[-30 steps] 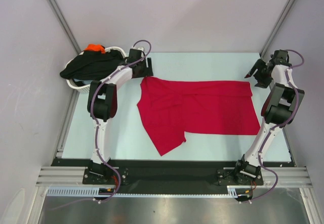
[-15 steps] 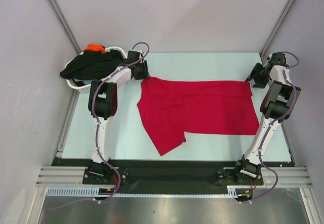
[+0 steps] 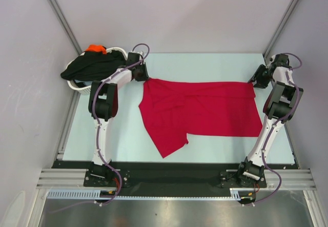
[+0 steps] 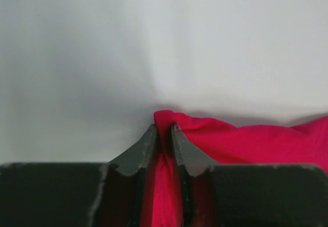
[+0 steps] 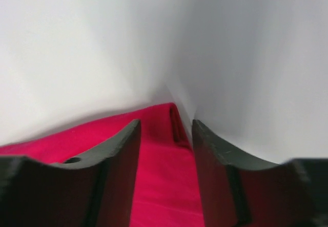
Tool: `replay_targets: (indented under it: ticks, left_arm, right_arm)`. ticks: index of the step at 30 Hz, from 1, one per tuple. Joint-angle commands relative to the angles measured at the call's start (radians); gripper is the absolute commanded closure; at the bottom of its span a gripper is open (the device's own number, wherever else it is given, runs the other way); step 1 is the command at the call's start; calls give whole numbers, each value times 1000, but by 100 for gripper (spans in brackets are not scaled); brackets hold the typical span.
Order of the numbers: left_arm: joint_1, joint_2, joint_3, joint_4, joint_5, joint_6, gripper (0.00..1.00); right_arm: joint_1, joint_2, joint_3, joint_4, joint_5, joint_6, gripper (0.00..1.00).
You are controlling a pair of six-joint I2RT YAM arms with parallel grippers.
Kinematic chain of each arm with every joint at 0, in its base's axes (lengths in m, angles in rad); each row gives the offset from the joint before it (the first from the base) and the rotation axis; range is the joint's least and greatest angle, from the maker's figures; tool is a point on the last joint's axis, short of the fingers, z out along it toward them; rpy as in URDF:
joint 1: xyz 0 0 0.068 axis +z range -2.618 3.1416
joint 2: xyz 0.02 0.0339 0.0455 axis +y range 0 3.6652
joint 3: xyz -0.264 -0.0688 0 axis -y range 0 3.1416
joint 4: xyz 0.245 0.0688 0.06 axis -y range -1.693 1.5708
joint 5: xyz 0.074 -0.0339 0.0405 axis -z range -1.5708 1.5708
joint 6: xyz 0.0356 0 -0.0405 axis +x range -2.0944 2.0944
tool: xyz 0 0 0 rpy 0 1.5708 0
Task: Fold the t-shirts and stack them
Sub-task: Fold the tshirt
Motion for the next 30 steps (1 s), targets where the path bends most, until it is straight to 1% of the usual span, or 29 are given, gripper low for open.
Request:
replay_targets:
  ticks: [1,2,3,5,6,7,8,9,10,12,16,19,23,24,25,26,27,28,29,30]
  left_arm:
    - [16,-33,-9,41,18,-12,81]
    - [20,-35,-10,41,22,-12,87]
    - [22,-36,-10,44,24,-13,89]
    - [28,-38,-15,46,24,-18,91]
    - [34,-38,-15,52,27,-21,93]
    - [34,-39,-16,52,28,-24,93]
    - [37,-39,-15,55,30,-27,96]
    - [39,-39,-16,58,31,-30,98]
    - [40,-39,-16,61,31,-32,100]
    - [42,-41,-15,67,31,-36,100]
    - [40,-50,-21,80,-5,-46,100]
    - [42,-55,-21,92,-15,-44,100]
    - [43,-51,-16,92,8,-46,100]
    - [42,-54,-24,84,10,-50,98]
    - [42,-65,-35,83,10,-53,95]
    - [43,-77,-45,81,2,-59,90]
    - [43,-88,-59,83,-4,-59,86]
    - [42,-117,-83,83,-10,-59,79]
    - [40,-134,-96,84,-18,-55,66]
    - [42,-148,-116,87,-28,-47,61]
  right_arm:
    - [-5,38,55,-5,-3,-11,53]
    - [-5,40,54,-7,-4,-12,60]
    - [-5,41,52,-6,-4,-12,64]
    - [-5,44,52,-4,-9,-10,72]
    - [-5,40,49,2,0,-1,78]
    - [-6,40,48,8,6,4,82]
    - [-7,35,47,14,14,8,87]
    - [-8,38,49,19,23,15,98]
    - [-8,40,55,27,44,28,100]
    - [-10,32,55,42,68,39,100]
    - [-10,9,40,88,181,54,100]
    - [-10,-8,24,108,223,58,100]
    - [-7,-6,29,113,200,61,100]
    - [-3,-6,35,103,194,59,100]
    - [-2,-6,38,99,197,61,100]
    - [4,-5,41,93,197,59,97]
    - [7,-6,58,71,197,56,90]
    - [9,-5,73,56,204,53,83]
    - [10,0,89,35,216,50,74]
    - [15,0,125,-14,232,45,70]
